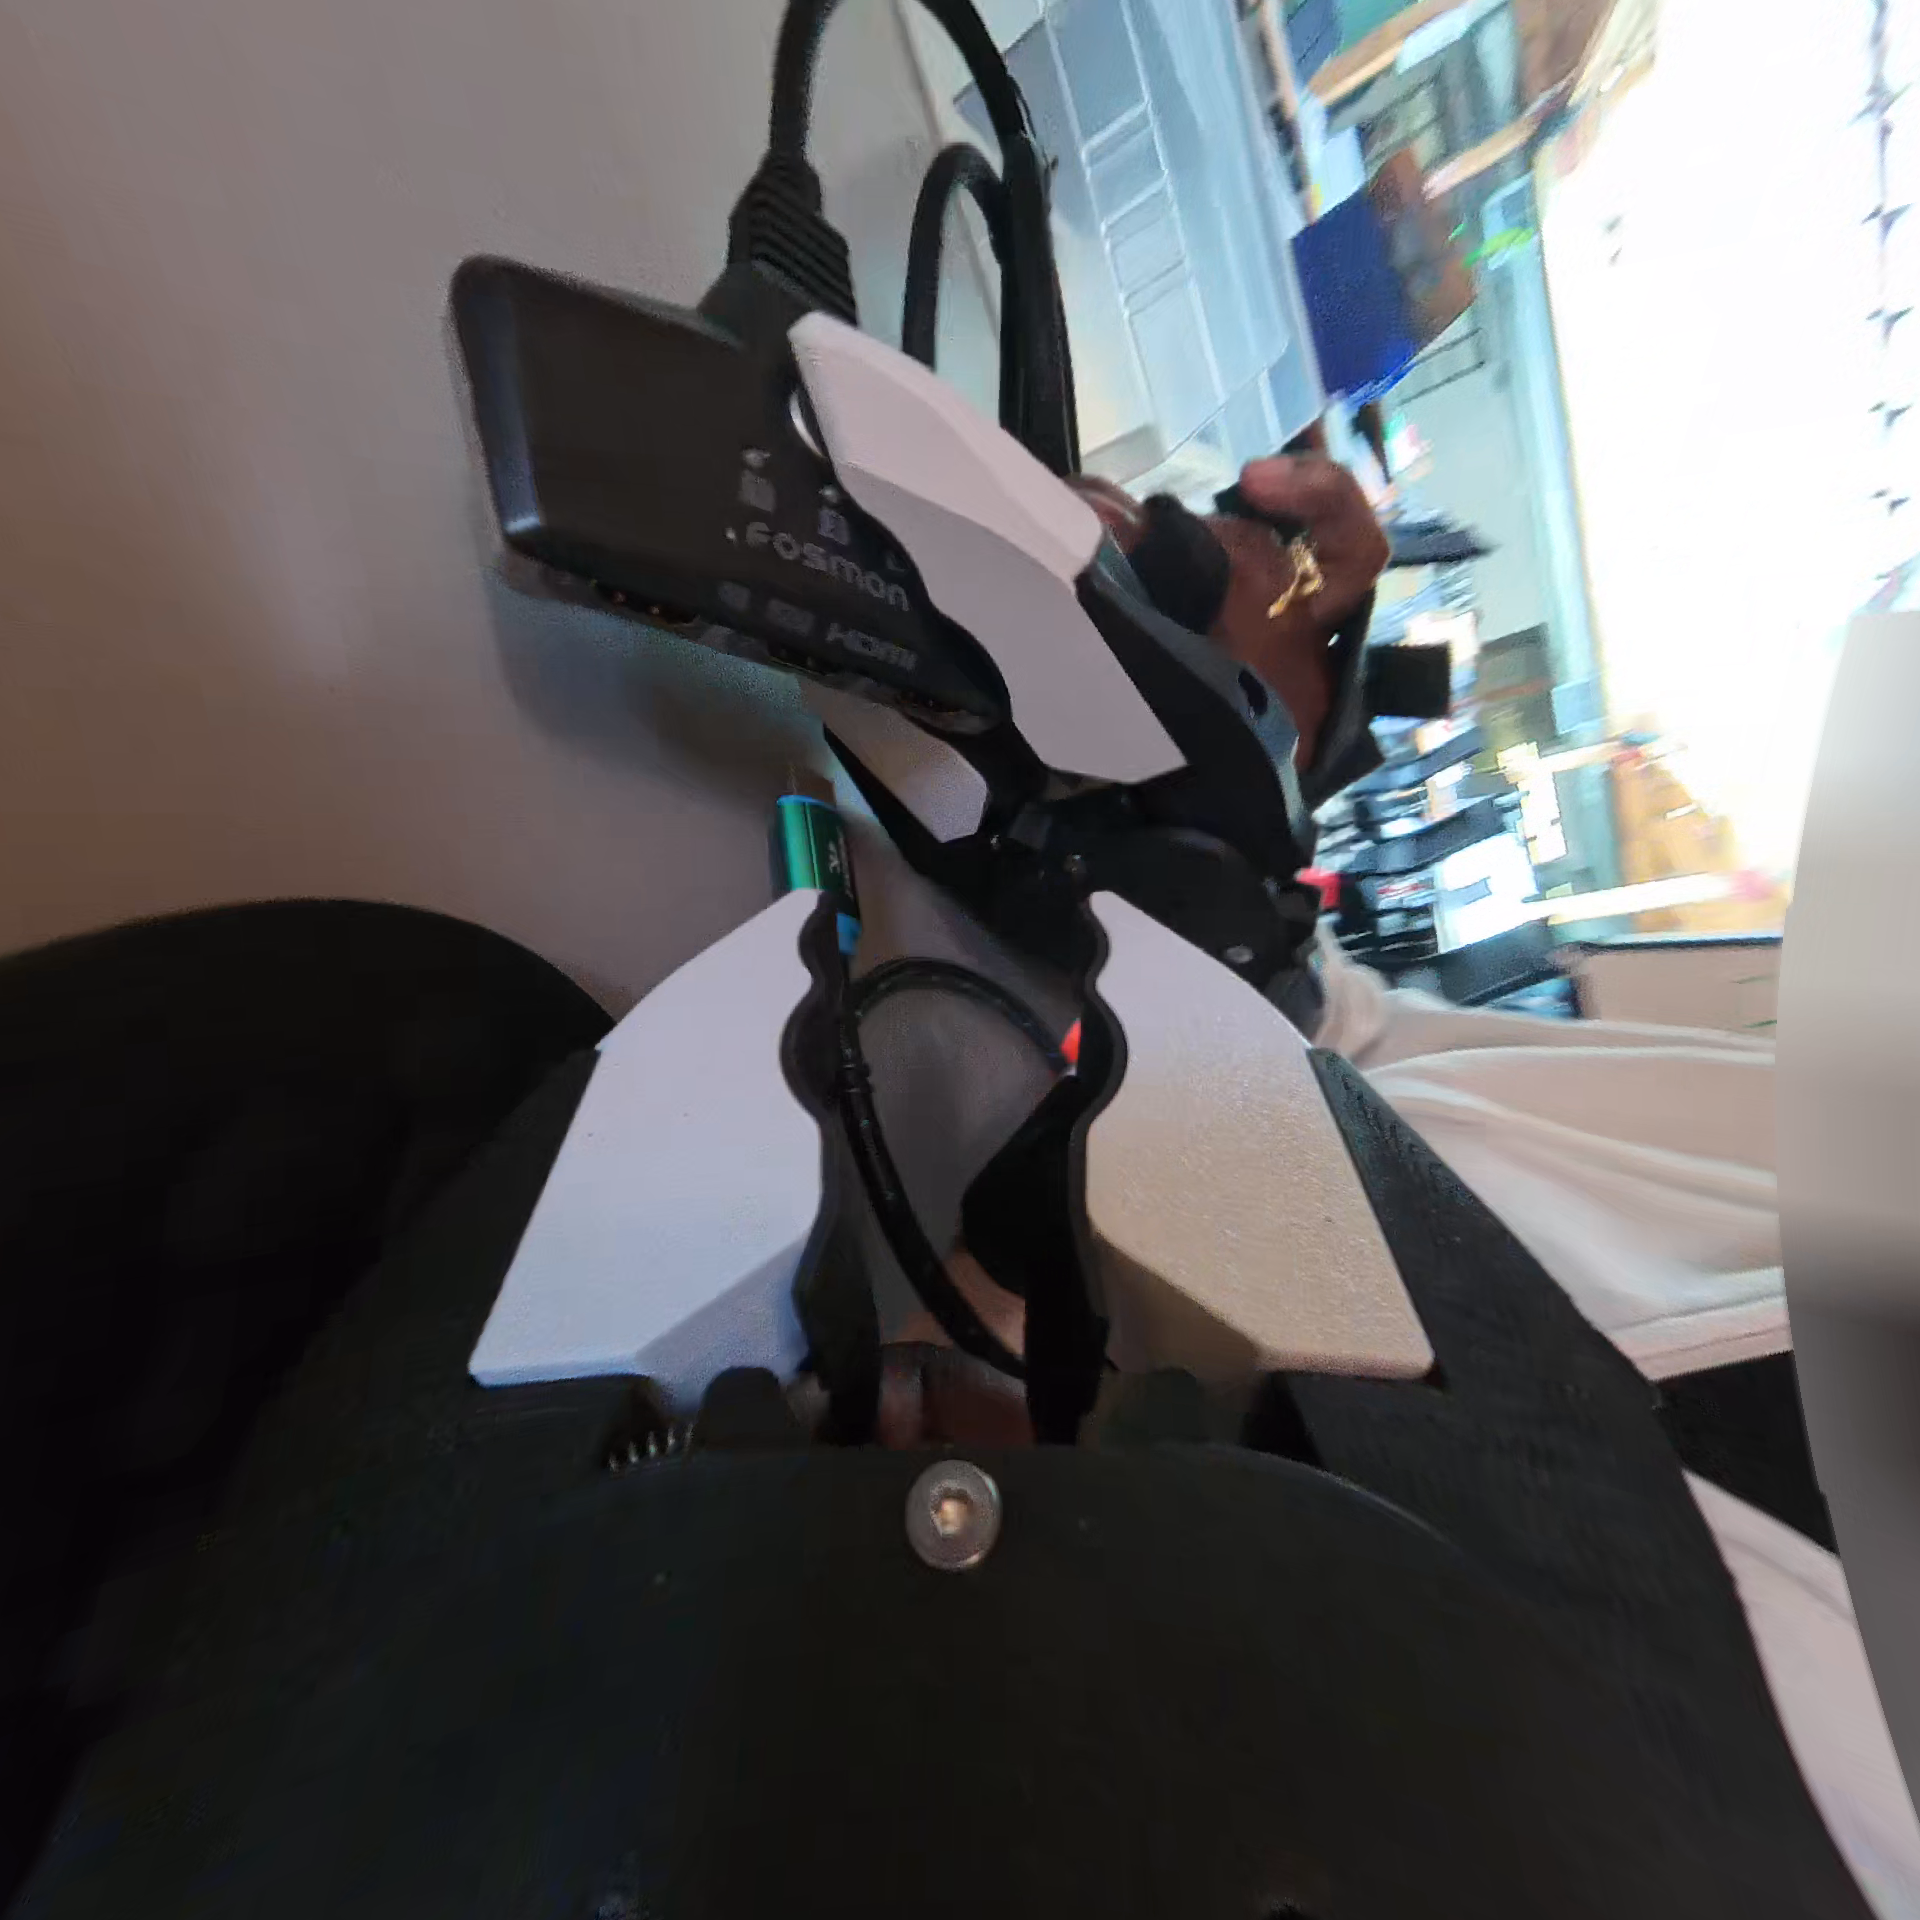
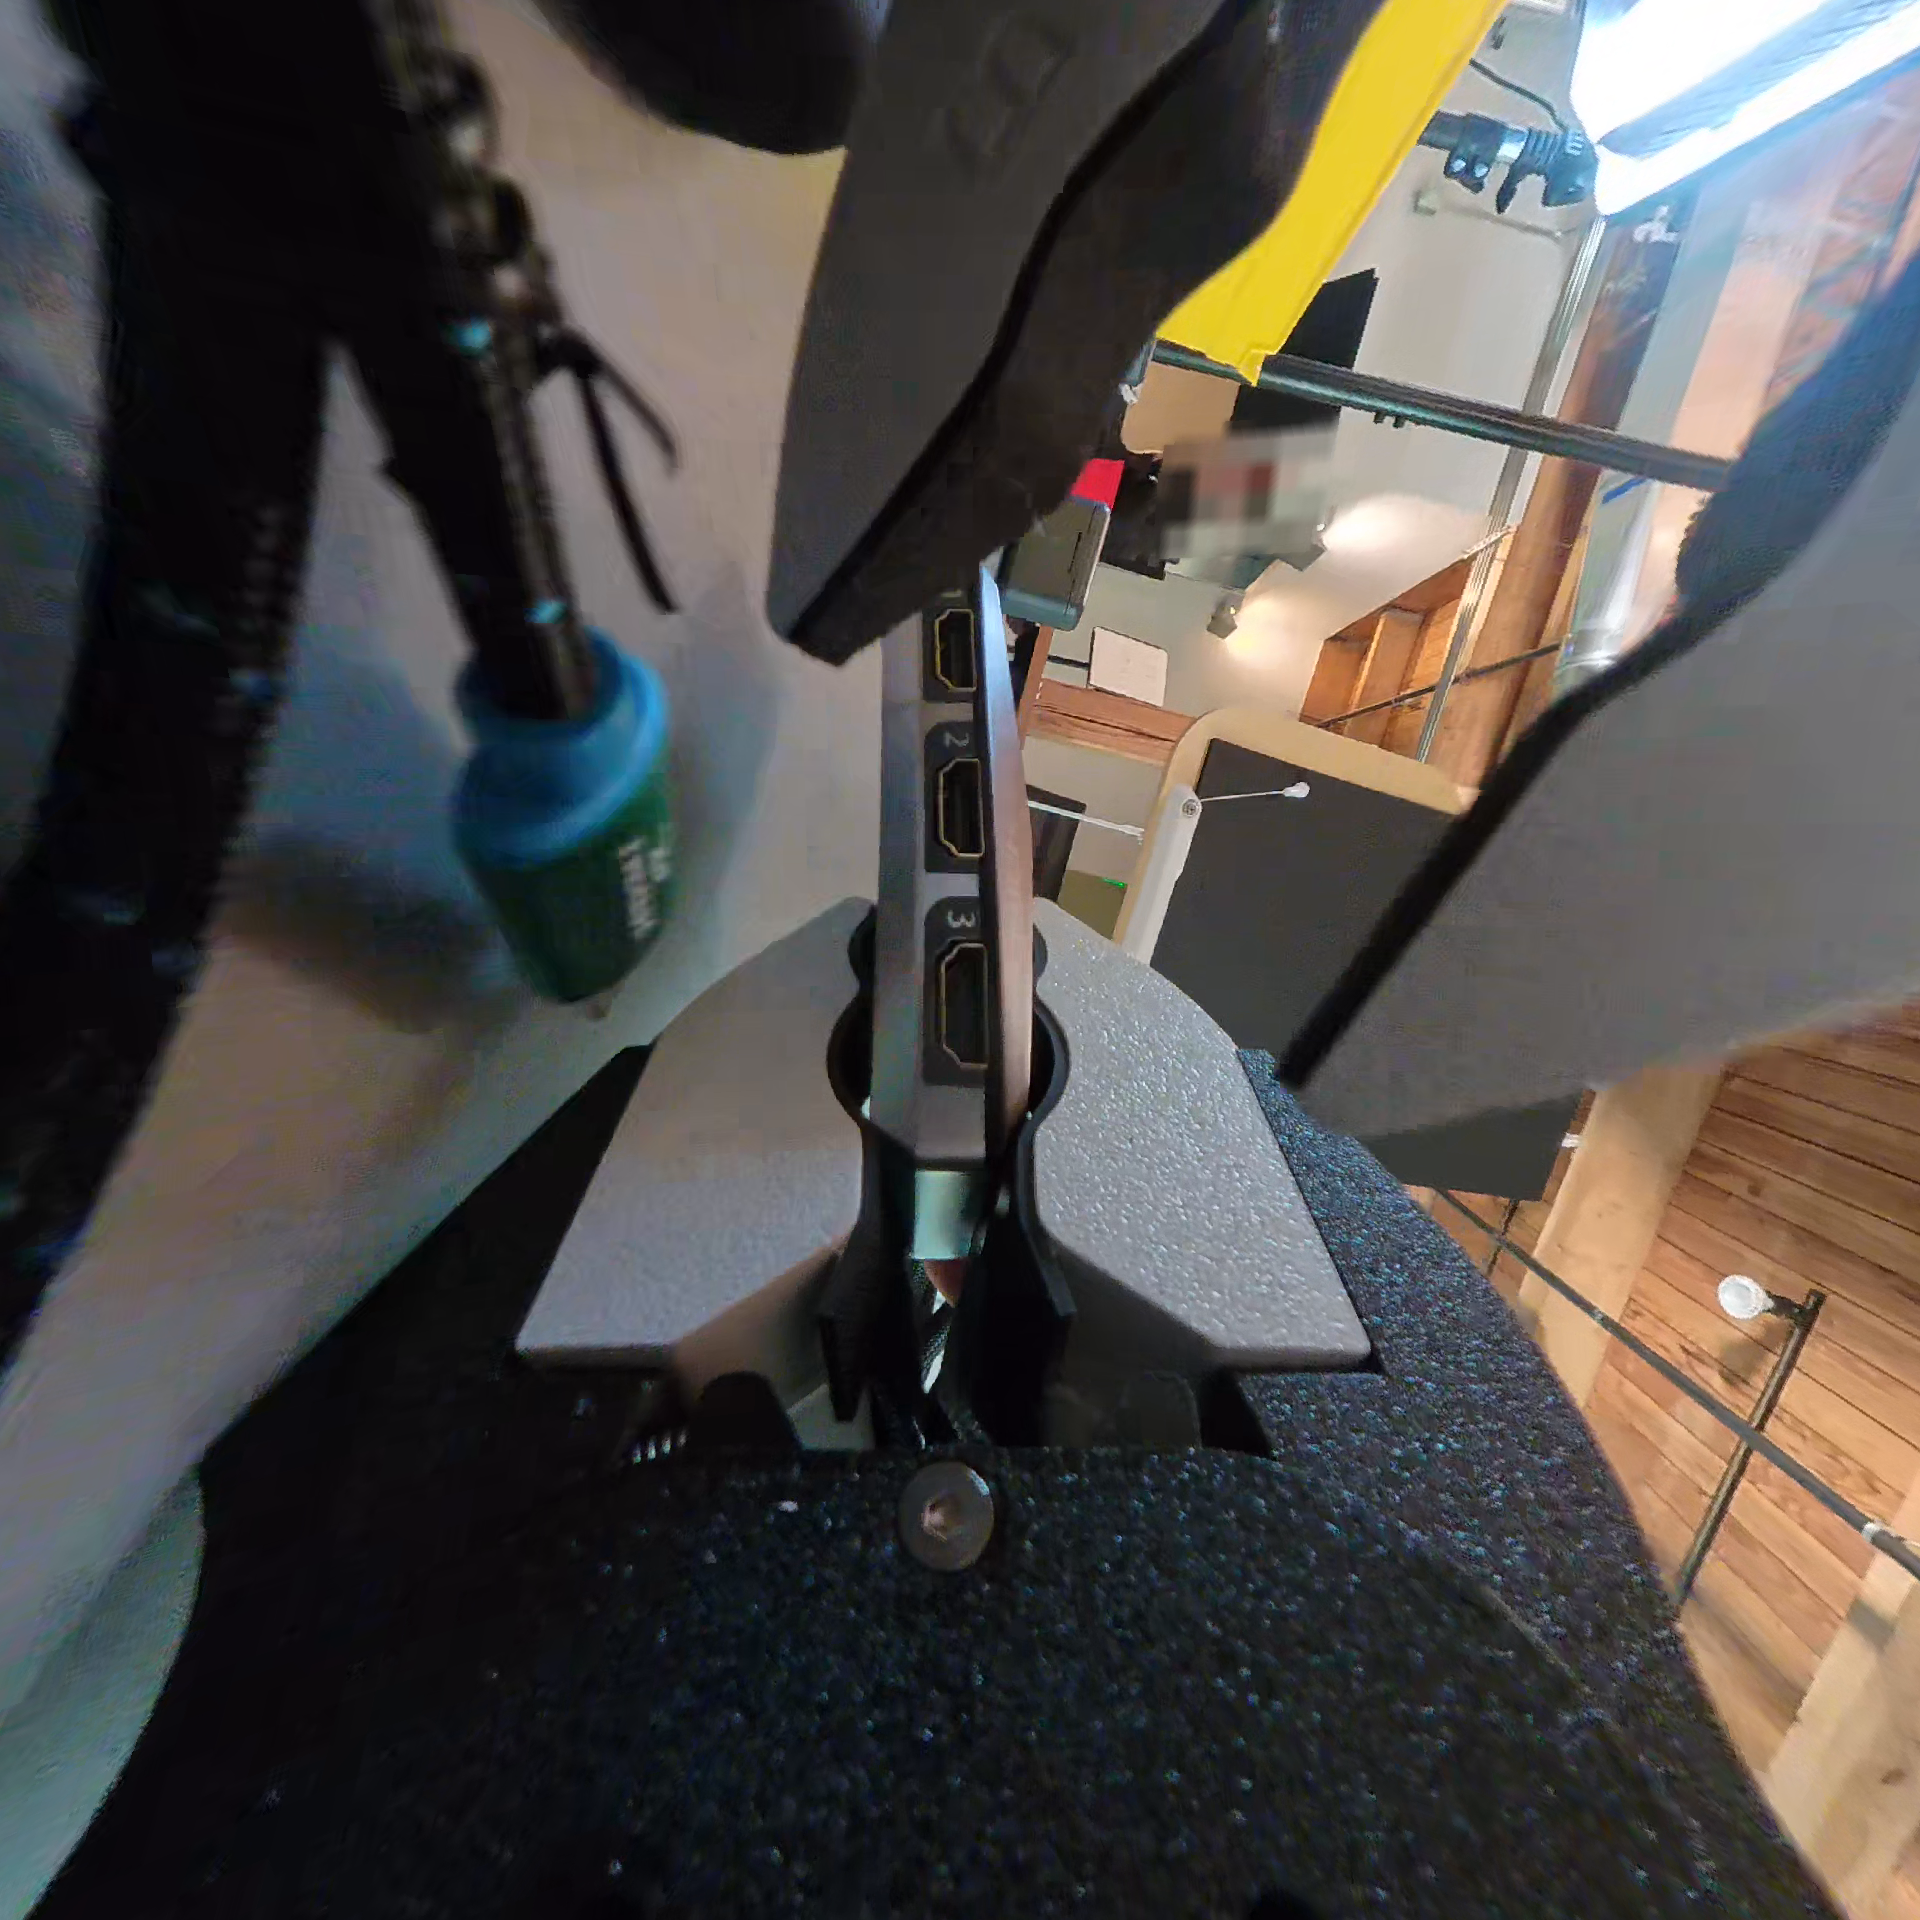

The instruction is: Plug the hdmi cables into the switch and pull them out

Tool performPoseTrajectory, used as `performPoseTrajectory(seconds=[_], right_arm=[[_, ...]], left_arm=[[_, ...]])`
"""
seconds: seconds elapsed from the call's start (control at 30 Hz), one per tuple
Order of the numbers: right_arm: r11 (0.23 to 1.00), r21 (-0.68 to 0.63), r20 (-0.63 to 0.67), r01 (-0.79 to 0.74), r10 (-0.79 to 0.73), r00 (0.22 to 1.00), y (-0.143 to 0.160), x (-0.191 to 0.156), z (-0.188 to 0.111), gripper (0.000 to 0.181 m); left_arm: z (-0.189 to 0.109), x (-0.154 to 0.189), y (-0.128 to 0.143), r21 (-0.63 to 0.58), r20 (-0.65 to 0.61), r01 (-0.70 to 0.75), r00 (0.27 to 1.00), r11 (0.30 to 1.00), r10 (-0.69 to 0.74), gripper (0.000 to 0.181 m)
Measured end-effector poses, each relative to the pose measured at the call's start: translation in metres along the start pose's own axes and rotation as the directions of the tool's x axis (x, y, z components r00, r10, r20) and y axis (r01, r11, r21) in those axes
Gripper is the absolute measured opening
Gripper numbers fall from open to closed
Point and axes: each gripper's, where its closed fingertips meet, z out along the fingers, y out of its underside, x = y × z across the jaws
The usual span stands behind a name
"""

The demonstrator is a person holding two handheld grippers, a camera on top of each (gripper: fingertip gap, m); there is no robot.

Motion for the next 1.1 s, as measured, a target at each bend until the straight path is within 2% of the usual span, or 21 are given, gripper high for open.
performPoseTrajectory(seconds=[0.07, 0.13, 0.17, 0.2, 0.23, 0.27, 0.33, 0.4, 0.53, 0.6, 0.83, 0.87, 0.93, 0.97, 1.03, 1.1], right_arm=[[1.0, -0.008, 0.011, -0.008, 0.008, 1.0, 0.001, -0.001, 0.001, 0.023], [1.0, -0.007, 0.009, 0.001, -0.001, 1.0, 0.001, -0.001, 0.001, 0.023], [1.0, -0.005, 0.007, 0.003, -0.002, 1.0, 0.001, -0.001, 0.0, 0.022], [1.0, -0.007, 0.002, 0.006, -0.006, 1.0, 0.003, -0.001, 0.0, 0.023], [1.0, -0.012, -0.005, 0.007, -0.007, 1.0, 0.004, 0.0, 0.0, 0.023], [1.0, -0.017, -0.008, 0.003, -0.003, 1.0, 0.006, 0.001, -0.001, 0.023], [1.0, -0.02, -0.01, -0.01, 0.01, 1.0, 0.009, 0.002, -0.001, 0.023], [1.0, -0.021, -0.019, -0.02, 0.019, 1.0, 0.012, 0.004, -0.002, 0.023], [0.999, -0.017, -0.029, -0.039, 0.038, 0.999, 0.023, 0.009, -0.005, 0.023], [0.998, -0.016, -0.033, -0.061, 0.06, 0.998, 0.028, 0.011, -0.01, 0.023], [0.998, -0.017, -0.041, -0.066, 0.065, 0.997, 0.03, 0.012, -0.016, 0.023], [0.997, -0.01, -0.032, -0.075, 0.075, 0.997, 0.028, 0.009, -0.016, 0.023], [0.996, -0.001, -0.012, -0.092, 0.092, 0.996, 0.026, 0.005, -0.016, 0.023], [0.996, -0.006, -0.007, -0.093, 0.093, 0.996, 0.026, 0.003, -0.016, 0.023], [0.996, -0.02, -0.004, -0.087, 0.087, 0.996, 0.027, 0.002, -0.015, 0.023], [0.994, -0.02, -0.005, -0.105, 0.105, 0.994, 0.028, 0.002, -0.015, 0.023]], left_arm=[[0.002, -0.005, 0.003, -0.026, 0.109, -0.14, 0.984, 0.99, 0.142, 0.048], [0.001, -0.013, 0.005, -0.078, 0.229, -0.285, 0.928, 0.955, 0.295, 0.048], [-0.004, -0.022, 0.003, -0.128, 0.329, -0.379, 0.856, 0.917, 0.4, 0.048], [-0.01, -0.032, -0.001, -0.198, 0.426, -0.475, 0.746, 0.857, 0.512, 0.048], [-0.015, -0.036, -0.003, -0.269, 0.474, -0.555, 0.635, 0.787, 0.61, 0.049], [-0.015, -0.034, -0.001, -0.321, 0.473, -0.61, 0.559, 0.724, 0.681, 0.049], [-0.01, -0.024, 0.004, -0.352, 0.433, -0.669, 0.503, 0.654, 0.748, 0.047], [-0.008, -0.015, 0.001, -0.325, 0.409, -0.703, 0.498, 0.632, 0.764, 0.042], [0.0, -0.003, 0.006, -0.283, 0.269, -0.646, 0.656, 0.709, 0.705, 0.037], [0.003, -0.008, 0.011, -0.339, 0.236, -0.601, 0.69, 0.723, 0.684, 0.037], [0.02, -0.03, 0.027, -0.512, 0.274, -0.572, 0.599, 0.641, 0.752, 0.038], [0.022, -0.029, 0.029, -0.505, 0.26, -0.594, 0.587, 0.626, 0.766, 0.035], [0.025, -0.026, 0.03, -0.475, 0.245, -0.624, 0.583, 0.62, 0.775, 0.018], [0.025, -0.027, 0.03, -0.46, 0.249, -0.627, 0.588, 0.628, 0.77, 0.018], [0.022, -0.025, 0.025, -0.417, 0.267, -0.621, 0.614, 0.664, 0.742, 0.017], [0.017, -0.012, 0.015, -0.314, 0.267, -0.622, 0.668, 0.718, 0.695, 0.016]])
